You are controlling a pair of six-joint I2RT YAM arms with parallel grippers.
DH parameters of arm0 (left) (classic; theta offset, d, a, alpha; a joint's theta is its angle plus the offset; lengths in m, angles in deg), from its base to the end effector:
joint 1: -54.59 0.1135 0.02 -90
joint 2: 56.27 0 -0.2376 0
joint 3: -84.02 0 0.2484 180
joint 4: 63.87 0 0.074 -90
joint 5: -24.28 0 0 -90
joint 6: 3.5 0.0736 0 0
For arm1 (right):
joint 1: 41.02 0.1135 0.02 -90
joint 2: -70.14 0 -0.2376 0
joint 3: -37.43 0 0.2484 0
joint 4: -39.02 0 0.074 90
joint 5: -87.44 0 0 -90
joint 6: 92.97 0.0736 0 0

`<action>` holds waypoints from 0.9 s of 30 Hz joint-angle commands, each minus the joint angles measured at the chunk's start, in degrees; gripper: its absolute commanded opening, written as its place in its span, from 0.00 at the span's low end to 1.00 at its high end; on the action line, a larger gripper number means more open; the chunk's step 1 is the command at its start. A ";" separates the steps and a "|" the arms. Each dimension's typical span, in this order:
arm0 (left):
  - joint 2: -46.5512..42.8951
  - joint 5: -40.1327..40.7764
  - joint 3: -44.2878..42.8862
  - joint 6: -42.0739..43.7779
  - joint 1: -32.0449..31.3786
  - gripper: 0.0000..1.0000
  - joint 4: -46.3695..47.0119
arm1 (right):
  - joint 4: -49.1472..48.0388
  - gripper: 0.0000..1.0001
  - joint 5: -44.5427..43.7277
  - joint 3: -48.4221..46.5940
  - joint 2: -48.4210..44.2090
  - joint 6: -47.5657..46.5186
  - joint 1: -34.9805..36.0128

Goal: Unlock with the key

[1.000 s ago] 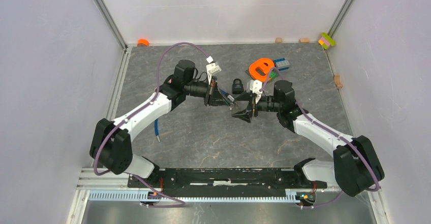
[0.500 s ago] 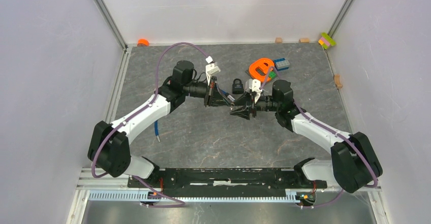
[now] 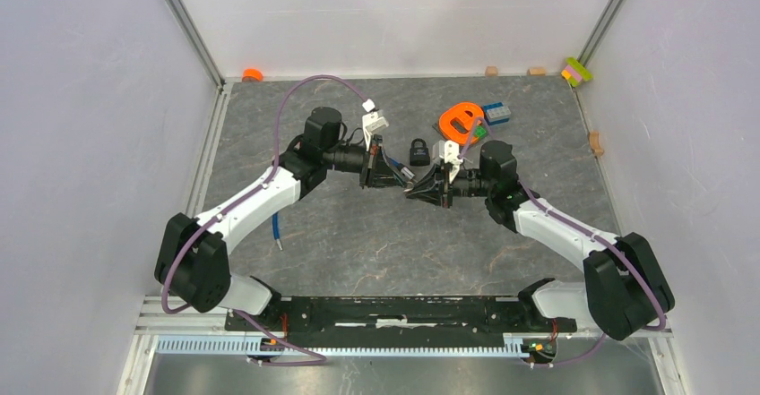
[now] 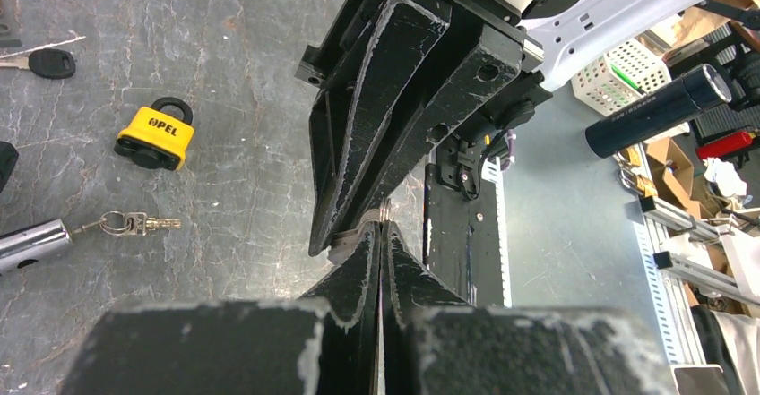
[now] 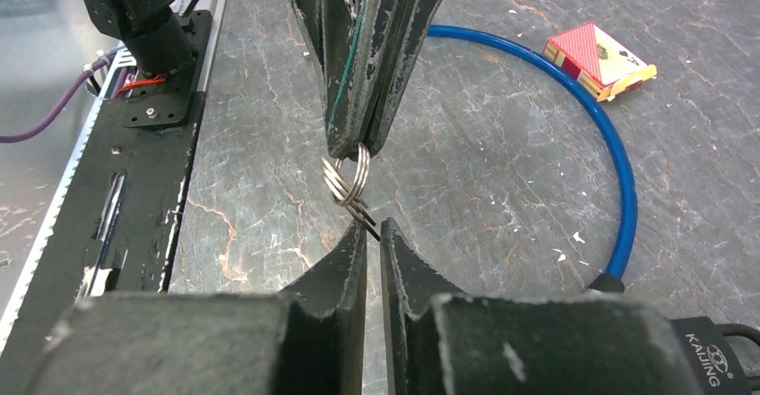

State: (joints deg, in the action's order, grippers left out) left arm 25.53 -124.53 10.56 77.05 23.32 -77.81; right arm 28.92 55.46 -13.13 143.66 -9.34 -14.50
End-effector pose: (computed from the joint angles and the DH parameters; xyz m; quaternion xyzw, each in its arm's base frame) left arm 0.2542 -0.2280 0.2701 0.4055 0.6586 -0.5511 0.3132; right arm 0.2329 0.1860 0.2193 -0.4836 0.5702 0.4687 0.4705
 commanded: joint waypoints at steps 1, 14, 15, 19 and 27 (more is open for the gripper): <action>-2.19 -1.57 0.77 0.08 -0.11 0.02 1.56 | 3.56 0.12 -0.74 -2.62 -1.12 -4.96 0.15; -2.80 -1.05 0.39 3.65 -0.18 0.02 -1.82 | 7.94 0.00 -5.31 -2.14 -4.18 -9.28 0.13; -2.91 -0.84 0.07 5.04 -0.12 0.02 -3.01 | 8.76 0.00 -6.75 -2.31 -4.45 -10.01 -0.02; -3.22 0.90 -1.71 14.56 -0.20 0.15 -10.67 | 13.51 0.00 -12.43 -3.49 -5.22 -13.08 -0.06; -1.07 10.50 -4.10 27.11 -2.01 0.52 -19.95 | 22.39 0.00 -18.77 -6.01 -5.54 -18.67 0.18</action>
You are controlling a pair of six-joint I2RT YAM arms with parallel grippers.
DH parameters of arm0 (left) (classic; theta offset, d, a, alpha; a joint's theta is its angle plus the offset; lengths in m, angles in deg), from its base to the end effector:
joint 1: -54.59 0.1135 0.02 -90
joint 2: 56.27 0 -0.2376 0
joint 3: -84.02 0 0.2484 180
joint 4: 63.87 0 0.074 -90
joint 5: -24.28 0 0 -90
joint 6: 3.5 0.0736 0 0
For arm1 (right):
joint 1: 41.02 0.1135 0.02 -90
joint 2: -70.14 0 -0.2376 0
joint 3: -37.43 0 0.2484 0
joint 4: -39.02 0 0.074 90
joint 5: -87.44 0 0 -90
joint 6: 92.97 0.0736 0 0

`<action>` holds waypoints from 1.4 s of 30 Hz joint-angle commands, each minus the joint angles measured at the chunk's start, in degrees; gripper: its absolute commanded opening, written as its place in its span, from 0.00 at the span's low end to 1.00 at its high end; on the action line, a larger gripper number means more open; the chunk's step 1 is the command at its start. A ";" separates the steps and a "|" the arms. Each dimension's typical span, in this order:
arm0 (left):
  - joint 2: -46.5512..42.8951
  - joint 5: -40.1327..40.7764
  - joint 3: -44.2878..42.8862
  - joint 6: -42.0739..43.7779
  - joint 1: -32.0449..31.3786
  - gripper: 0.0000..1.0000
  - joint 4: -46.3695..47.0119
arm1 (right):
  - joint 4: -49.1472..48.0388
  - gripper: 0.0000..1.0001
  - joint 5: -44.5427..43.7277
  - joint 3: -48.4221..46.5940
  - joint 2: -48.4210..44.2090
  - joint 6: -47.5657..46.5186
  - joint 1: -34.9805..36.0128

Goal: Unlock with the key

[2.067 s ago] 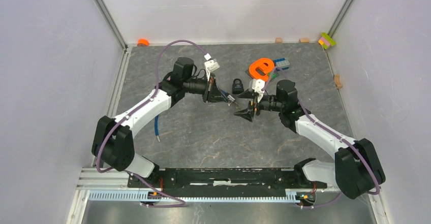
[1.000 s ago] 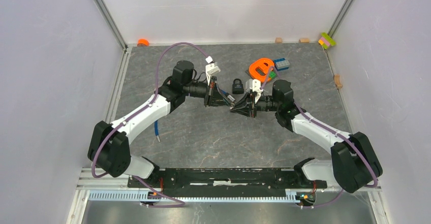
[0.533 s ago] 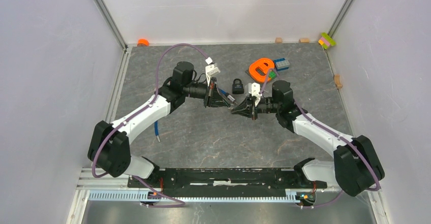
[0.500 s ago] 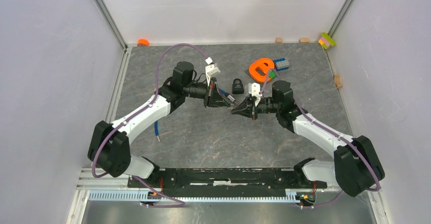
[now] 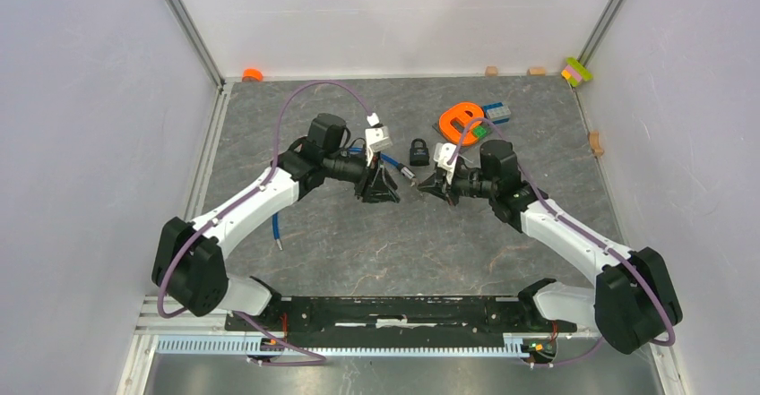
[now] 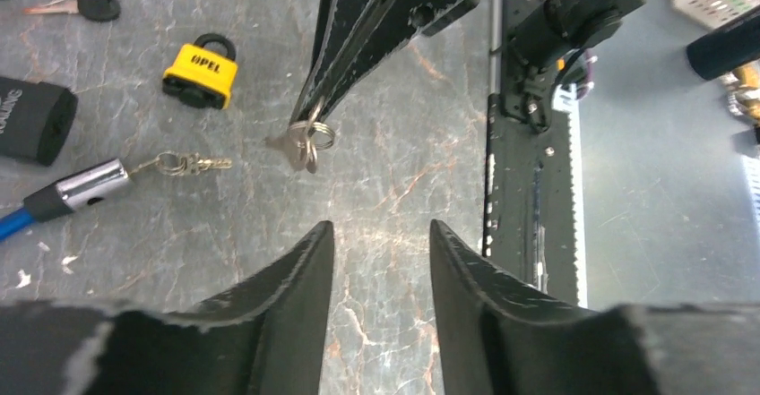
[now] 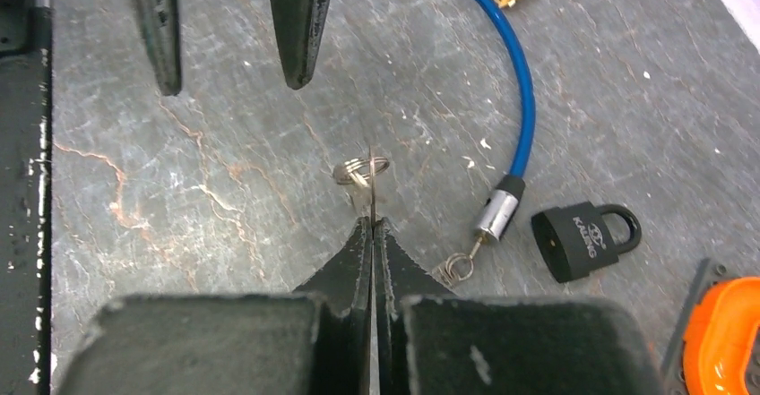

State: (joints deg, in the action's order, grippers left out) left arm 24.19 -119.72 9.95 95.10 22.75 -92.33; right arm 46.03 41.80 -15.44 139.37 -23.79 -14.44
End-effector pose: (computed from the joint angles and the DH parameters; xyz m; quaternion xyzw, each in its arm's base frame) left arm 0.2436 -0.2214 0.2532 0.4702 0.6685 -0.4772 0.3229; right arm 0.2366 0.1759 0.2155 -0.5009 0.6252 0.3406 0.4921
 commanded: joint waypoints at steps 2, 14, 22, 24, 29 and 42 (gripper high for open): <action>1.59 6.62 -4.72 9.00 -1.50 0.57 -5.82 | 6.85 0.00 -6.34 -4.32 -1.16 -5.05 0.21; 4.70 2.92 -4.98 11.92 -3.50 0.70 6.20 | 10.08 0.00 -1.95 -3.56 -1.87 -4.64 0.47; 6.53 1.09 -4.61 14.76 -6.34 0.56 10.35 | 8.66 0.00 4.18 -2.73 -0.94 -2.03 0.45; 7.22 1.09 -5.14 14.81 -6.81 0.50 10.38 | 8.37 0.00 4.42 -2.50 -0.93 -1.64 0.37; 9.10 1.85 -7.99 16.65 -7.85 0.38 5.63 | 8.93 0.00 4.08 -2.68 -1.00 -1.68 0.39; 10.93 5.73 -11.76 21.19 -8.24 0.22 -4.52 | 9.41 0.00 2.16 -2.32 -1.07 -2.38 0.39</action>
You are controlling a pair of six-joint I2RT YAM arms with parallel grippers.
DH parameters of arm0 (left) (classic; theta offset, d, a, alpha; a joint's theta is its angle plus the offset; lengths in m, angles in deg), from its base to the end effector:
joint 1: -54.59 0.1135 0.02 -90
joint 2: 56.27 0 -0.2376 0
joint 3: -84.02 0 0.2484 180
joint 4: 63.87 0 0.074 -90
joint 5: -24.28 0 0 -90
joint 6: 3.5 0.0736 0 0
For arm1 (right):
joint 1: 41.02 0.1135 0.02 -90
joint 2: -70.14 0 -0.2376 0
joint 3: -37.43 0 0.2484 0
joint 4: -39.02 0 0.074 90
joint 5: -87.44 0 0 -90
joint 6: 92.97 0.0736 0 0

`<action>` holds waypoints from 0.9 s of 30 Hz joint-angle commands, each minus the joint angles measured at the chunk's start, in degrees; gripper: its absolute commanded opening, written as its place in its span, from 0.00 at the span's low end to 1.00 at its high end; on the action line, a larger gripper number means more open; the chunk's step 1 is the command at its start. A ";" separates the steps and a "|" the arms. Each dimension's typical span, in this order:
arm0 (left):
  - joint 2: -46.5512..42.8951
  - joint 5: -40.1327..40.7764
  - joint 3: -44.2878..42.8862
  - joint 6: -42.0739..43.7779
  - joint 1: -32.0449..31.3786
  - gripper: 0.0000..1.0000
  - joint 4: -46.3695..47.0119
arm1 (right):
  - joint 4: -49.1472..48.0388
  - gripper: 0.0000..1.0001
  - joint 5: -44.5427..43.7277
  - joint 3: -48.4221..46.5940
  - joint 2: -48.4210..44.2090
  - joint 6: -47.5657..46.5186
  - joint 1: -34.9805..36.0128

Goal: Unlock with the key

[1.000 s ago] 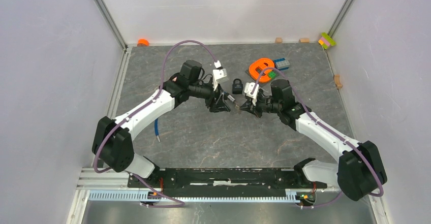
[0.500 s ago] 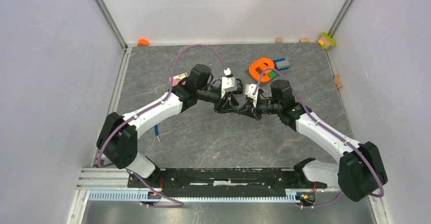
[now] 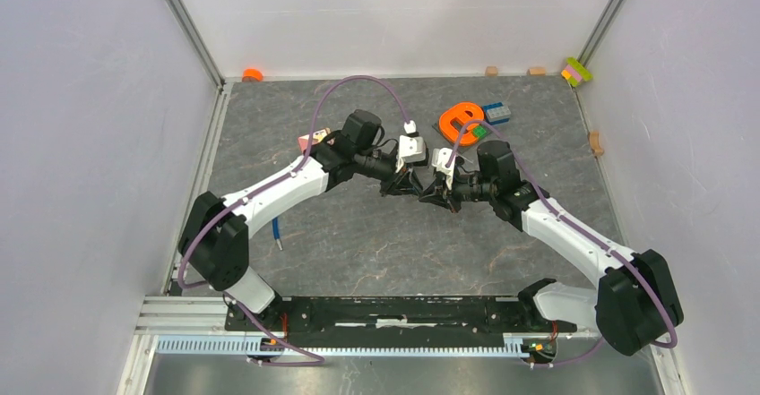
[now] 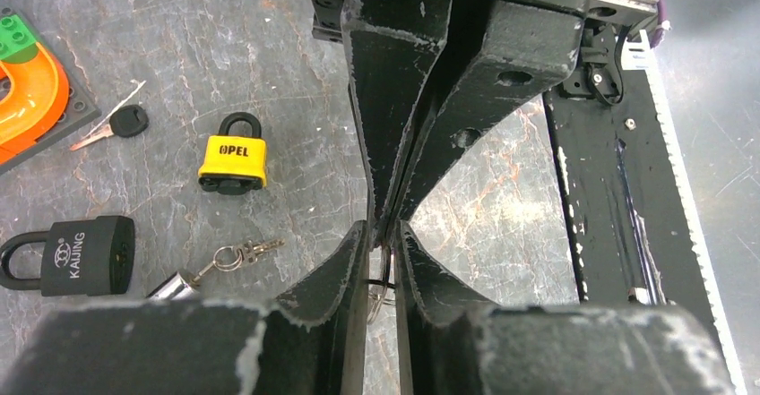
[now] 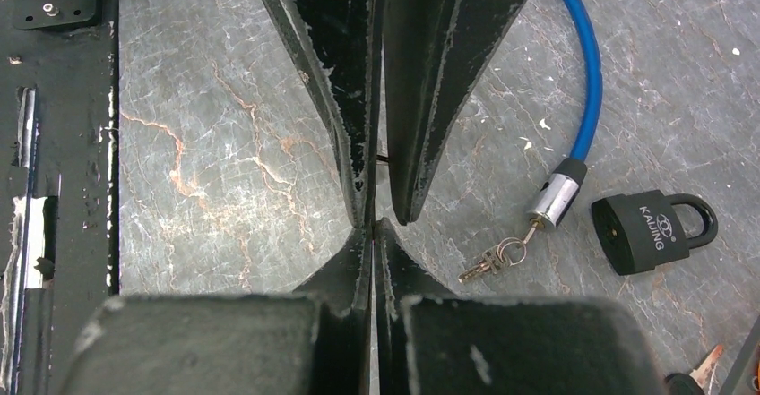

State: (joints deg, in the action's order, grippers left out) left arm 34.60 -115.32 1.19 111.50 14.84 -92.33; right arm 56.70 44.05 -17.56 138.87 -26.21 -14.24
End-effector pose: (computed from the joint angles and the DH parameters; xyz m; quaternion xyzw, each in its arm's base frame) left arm 0.2466 -0.2780 0.2439 0.5935 0.5835 -0.4239 0.3571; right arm 0.2271 0.1745 0.2110 -0.5140 0.6441 0.3588 0.4384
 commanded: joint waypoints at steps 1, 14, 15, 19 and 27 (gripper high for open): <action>0.61 1.60 -3.35 5.25 -0.34 0.22 -5.52 | -1.21 0.00 -0.16 -0.26 -0.53 0.04 0.19; 2.02 2.32 -5.80 7.04 -0.77 0.17 -9.72 | -0.76 0.00 -1.65 -0.21 -0.17 -0.30 0.12; 1.94 2.45 -5.99 7.20 -0.77 0.18 -10.07 | -0.60 0.00 -1.84 -0.21 -0.17 -0.47 0.14; 1.80 2.68 -6.22 7.67 -0.77 0.19 -10.82 | -0.45 0.00 -2.14 -0.04 -0.25 -0.75 0.19; 2.00 2.90 -7.34 8.07 -0.77 0.22 -12.28 | -0.38 0.00 -2.58 0.39 -0.26 -1.19 0.13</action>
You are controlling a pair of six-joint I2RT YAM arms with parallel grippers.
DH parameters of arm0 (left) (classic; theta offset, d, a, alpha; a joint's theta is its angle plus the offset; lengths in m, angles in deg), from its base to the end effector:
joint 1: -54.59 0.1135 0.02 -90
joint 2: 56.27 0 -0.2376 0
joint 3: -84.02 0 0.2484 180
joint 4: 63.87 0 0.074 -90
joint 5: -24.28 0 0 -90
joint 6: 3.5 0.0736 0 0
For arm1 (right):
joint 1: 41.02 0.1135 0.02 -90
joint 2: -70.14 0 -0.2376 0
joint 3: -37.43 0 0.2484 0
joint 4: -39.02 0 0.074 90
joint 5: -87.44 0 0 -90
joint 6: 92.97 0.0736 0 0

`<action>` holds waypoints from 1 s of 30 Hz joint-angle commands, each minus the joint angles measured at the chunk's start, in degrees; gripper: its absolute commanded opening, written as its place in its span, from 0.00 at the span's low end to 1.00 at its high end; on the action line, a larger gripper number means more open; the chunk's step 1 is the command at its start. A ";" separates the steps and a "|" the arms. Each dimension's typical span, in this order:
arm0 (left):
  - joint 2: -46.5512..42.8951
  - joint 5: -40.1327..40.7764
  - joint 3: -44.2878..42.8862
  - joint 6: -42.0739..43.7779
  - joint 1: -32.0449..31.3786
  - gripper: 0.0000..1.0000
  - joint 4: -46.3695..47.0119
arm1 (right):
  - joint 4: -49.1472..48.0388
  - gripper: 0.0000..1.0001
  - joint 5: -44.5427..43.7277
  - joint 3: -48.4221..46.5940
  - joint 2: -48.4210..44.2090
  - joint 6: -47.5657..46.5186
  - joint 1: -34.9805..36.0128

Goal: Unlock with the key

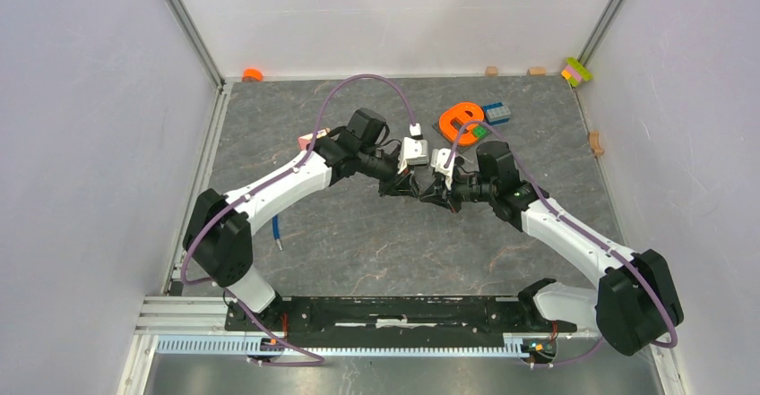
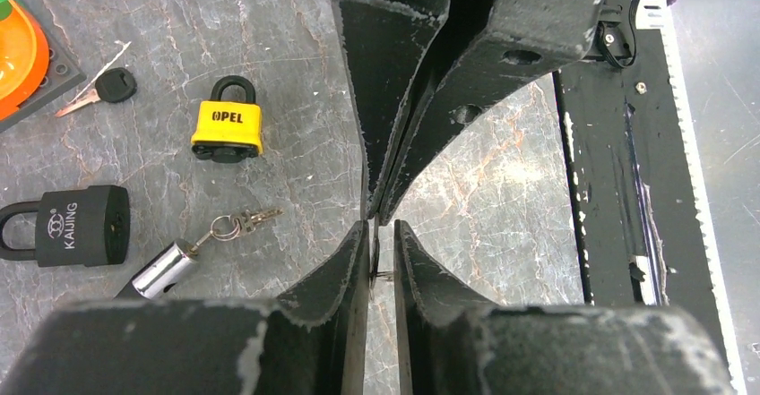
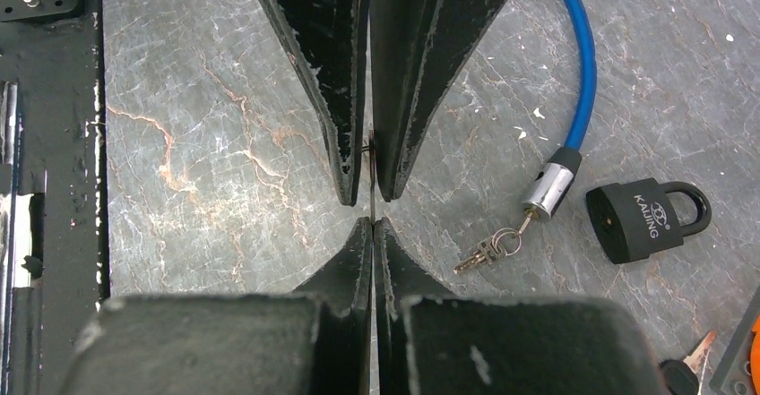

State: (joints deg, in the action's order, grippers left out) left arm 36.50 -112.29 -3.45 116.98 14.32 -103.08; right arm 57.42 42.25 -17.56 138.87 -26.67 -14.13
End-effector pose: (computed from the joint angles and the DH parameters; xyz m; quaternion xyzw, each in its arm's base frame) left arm 0.2460 -0.2784 0.2405 0.6150 0.6022 -0.3935 0.3227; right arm 0.2280 0.1738 0.2088 -0.5124 0.6528 0.3459 0.4378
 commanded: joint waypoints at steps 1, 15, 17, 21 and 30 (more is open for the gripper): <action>0.08 -0.09 -2.79 2.67 -0.25 0.22 -1.65 | -1.22 0.00 -0.87 0.41 -0.31 -0.73 0.08; 1.22 0.25 -3.07 4.52 -0.25 0.16 -3.86 | -1.45 0.00 -0.87 0.41 -0.40 -0.51 0.06; 1.39 0.15 -3.13 4.62 -0.25 0.15 -3.87 | -1.43 0.00 -0.96 0.32 -0.42 -0.54 0.09; 1.79 0.03 -3.15 4.68 -0.25 0.11 -3.86 | -1.42 0.00 -0.96 0.23 -0.41 -0.47 0.03; 1.45 0.03 -3.11 4.27 -0.20 0.02 -4.01 | -1.62 0.00 -1.63 0.45 -0.33 -0.30 0.09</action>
State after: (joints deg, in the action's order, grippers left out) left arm 37.90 -112.11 -4.71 119.85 14.32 -105.97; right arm 57.99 41.42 -17.02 138.87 -26.85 -14.13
